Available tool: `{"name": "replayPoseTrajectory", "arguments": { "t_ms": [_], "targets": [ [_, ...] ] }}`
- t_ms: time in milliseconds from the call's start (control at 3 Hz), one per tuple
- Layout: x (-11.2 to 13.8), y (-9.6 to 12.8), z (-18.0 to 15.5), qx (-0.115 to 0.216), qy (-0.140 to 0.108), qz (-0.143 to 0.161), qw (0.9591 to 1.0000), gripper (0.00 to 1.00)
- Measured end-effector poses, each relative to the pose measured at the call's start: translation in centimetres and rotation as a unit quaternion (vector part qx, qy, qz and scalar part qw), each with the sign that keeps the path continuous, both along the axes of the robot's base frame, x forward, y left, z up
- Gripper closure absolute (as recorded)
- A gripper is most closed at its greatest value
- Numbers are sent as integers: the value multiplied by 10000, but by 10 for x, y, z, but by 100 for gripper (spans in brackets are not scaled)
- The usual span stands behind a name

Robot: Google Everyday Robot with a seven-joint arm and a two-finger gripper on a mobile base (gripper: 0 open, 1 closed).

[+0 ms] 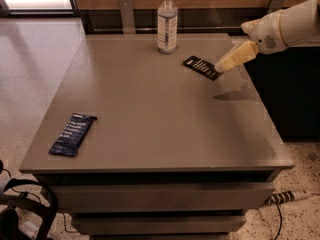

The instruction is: Move rxbar chocolate near rxbar blueberry

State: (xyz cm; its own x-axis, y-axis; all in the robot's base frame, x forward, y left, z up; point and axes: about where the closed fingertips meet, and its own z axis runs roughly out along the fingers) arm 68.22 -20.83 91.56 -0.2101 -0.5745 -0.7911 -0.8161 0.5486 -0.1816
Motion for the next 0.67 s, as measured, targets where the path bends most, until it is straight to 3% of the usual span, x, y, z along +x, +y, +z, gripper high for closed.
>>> {"name": "replayPoseTrajectory", "arguments": {
  "t_ms": [667],
  "targets": [
    [47,15,-22,112,206,84,9997,0]
  ]
}}
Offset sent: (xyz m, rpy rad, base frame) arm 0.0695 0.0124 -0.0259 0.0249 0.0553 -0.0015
